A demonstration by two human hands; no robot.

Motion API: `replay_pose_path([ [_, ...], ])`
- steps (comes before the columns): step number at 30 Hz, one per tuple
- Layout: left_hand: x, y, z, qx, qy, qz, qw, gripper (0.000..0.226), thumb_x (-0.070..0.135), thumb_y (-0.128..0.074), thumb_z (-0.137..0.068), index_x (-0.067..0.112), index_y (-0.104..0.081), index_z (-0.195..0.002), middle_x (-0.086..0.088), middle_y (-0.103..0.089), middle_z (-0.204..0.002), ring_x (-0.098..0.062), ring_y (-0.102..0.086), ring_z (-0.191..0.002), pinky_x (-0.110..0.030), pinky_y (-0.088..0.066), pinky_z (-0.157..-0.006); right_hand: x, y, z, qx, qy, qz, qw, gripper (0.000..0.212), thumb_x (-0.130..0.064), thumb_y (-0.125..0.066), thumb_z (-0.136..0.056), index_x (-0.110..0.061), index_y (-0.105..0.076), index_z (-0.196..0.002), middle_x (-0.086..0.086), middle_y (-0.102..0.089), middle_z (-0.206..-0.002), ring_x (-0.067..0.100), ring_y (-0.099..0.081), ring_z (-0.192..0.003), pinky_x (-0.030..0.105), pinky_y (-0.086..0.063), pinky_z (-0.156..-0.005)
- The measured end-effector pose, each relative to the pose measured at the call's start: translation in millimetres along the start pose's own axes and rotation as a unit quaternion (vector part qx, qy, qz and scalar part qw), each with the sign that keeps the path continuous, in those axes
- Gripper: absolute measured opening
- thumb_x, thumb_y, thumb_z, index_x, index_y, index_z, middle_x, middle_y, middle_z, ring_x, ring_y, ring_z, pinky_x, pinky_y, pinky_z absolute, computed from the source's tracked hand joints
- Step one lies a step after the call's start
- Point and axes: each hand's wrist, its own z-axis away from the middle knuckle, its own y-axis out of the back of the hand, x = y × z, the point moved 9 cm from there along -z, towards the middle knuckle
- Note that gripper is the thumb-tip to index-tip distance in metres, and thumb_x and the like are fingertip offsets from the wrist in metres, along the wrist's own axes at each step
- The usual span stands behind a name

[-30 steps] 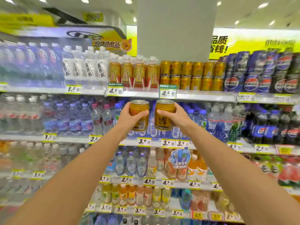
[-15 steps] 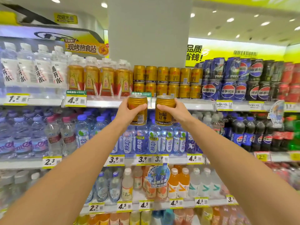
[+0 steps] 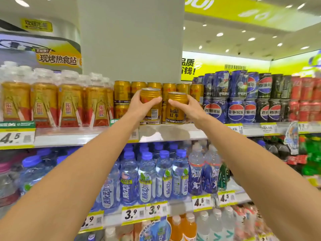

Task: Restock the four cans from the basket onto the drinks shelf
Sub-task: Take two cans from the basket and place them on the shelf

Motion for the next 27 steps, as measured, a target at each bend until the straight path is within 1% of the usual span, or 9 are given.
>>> replay_pose_path([
  [2,-4,-7,-14,0.017,0.002,-0.007,1.0,0.079,0.038,-0.076,-0.073,0.018,-0.039,-0.139,0.002,-0.052,-0.133,-0.017,-0.05,-0.123,-0.035,-0.044,-0.1,4,9,-17,0.004,0.005,-0.002,1.0,0.06,-0.031,-0.069,-0.082,-0.015,-0.045,-0.134,0.0,-0.061,-0.113,0.012,-0.062,-0.097,0.026,-0.053,-0.071],
  [4,-9,-15,-25,0.031,0.01,-0.012,0.999,0.08,0.037,-0.074,-0.076,0.018,-0.033,-0.142,0.0,-0.048,-0.139,-0.02,-0.045,-0.13,-0.032,-0.041,-0.098,12,15,-32,-0.002,0.002,0.001,1.0,0.061,-0.031,-0.068,-0.083,-0.015,-0.042,-0.136,0.0,-0.058,-0.114,0.012,-0.058,-0.095,0.021,-0.047,-0.062],
  [8,-25,-29,-45,0.049,0.02,-0.025,0.998,0.073,0.035,-0.073,-0.077,0.018,-0.038,-0.138,-0.003,-0.052,-0.136,-0.018,-0.05,-0.12,-0.031,-0.041,-0.09,32,20,-63,-0.021,0.001,0.01,1.0,0.069,-0.033,-0.068,-0.083,-0.013,-0.036,-0.14,0.003,-0.056,-0.124,0.014,-0.053,-0.101,0.017,-0.041,-0.059],
  [10,-34,-35,-54,0.057,0.017,-0.04,0.997,0.067,0.033,-0.075,-0.075,0.017,-0.044,-0.133,-0.004,-0.056,-0.13,-0.016,-0.053,-0.111,-0.029,-0.042,-0.087,46,20,-75,-0.031,0.002,0.017,0.999,0.064,-0.031,-0.067,-0.084,-0.013,-0.037,-0.137,0.001,-0.056,-0.118,0.014,-0.053,-0.101,0.015,-0.041,-0.059],
  [14,-58,-41,-59,0.07,0.041,-0.073,0.994,0.067,0.029,-0.076,-0.074,0.016,-0.042,-0.131,-0.002,-0.056,-0.122,-0.015,-0.051,-0.104,-0.03,-0.043,-0.087,75,10,-89,-0.069,-0.011,0.016,0.997,0.065,-0.031,-0.07,-0.081,-0.016,-0.04,-0.137,0.003,-0.057,-0.125,0.018,-0.056,-0.111,0.031,-0.048,-0.088],
  [16,-63,-38,-59,0.083,0.054,-0.096,0.99,0.074,0.031,-0.078,-0.071,0.016,-0.039,-0.132,-0.003,-0.055,-0.124,-0.018,-0.053,-0.11,-0.034,-0.045,-0.092,82,7,-93,-0.084,-0.012,0.012,0.996,0.066,-0.029,-0.072,-0.08,-0.015,-0.04,-0.136,0.002,-0.057,-0.123,0.017,-0.056,-0.11,0.033,-0.047,-0.093],
  [19,-68,-32,-61,0.099,0.082,-0.114,0.985,0.081,0.032,-0.08,-0.069,0.015,-0.034,-0.133,-0.009,-0.051,-0.133,-0.026,-0.052,-0.121,-0.043,-0.045,-0.098,85,4,-99,-0.1,-0.018,0.003,0.995,0.067,-0.029,-0.073,-0.078,-0.015,-0.041,-0.135,0.001,-0.057,-0.119,0.019,-0.057,-0.11,0.031,-0.047,-0.087],
  [23,-70,-33,-60,0.093,0.095,-0.162,0.978,0.084,0.03,-0.083,-0.065,0.012,-0.034,-0.132,-0.01,-0.05,-0.135,-0.027,-0.05,-0.123,-0.042,-0.044,-0.099,88,2,-100,-0.122,-0.023,0.023,0.992,0.067,-0.033,-0.074,-0.077,-0.016,-0.042,-0.133,0.001,-0.06,-0.118,0.018,-0.059,-0.106,0.022,-0.047,-0.068],
  [27,-69,-41,-57,0.056,0.123,-0.187,0.973,0.096,0.034,-0.082,-0.066,0.01,-0.026,-0.141,-0.011,-0.046,-0.14,-0.029,-0.047,-0.128,-0.047,-0.042,-0.105,89,1,-98,-0.146,-0.039,0.032,0.988,0.069,-0.031,-0.073,-0.079,-0.016,-0.039,-0.136,0.002,-0.057,-0.123,0.017,-0.056,-0.105,0.026,-0.047,-0.072],
])
